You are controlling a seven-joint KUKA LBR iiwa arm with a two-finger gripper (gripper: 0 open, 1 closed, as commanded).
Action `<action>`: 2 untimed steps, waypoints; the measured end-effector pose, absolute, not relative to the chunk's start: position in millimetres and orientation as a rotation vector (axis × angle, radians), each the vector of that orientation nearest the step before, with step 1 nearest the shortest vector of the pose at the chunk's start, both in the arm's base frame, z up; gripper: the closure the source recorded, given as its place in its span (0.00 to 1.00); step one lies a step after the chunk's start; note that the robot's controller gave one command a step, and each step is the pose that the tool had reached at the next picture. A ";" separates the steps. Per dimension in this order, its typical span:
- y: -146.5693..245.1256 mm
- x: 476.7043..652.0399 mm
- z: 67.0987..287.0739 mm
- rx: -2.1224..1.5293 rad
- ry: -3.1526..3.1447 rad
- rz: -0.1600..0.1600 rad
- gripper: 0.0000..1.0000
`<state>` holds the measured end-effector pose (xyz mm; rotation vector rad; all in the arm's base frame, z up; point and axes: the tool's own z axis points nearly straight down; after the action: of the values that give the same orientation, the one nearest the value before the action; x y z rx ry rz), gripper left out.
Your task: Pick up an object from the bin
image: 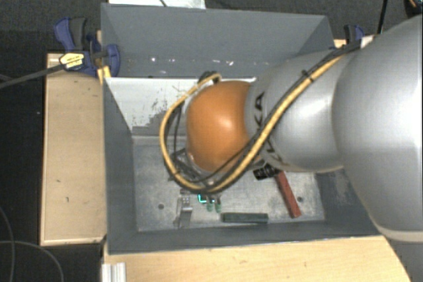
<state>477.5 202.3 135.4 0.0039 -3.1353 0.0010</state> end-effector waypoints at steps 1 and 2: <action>134.9 524.3 74.4 0.483 -3.102 0.004 0.00; 49.7 560.5 89.2 1.161 -2.924 0.006 0.00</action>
Offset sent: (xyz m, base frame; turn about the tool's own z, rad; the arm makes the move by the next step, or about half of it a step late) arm 0.0464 -0.0642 -0.0598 -0.3107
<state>560.5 49.7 89.2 1.1613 -2.9237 0.0059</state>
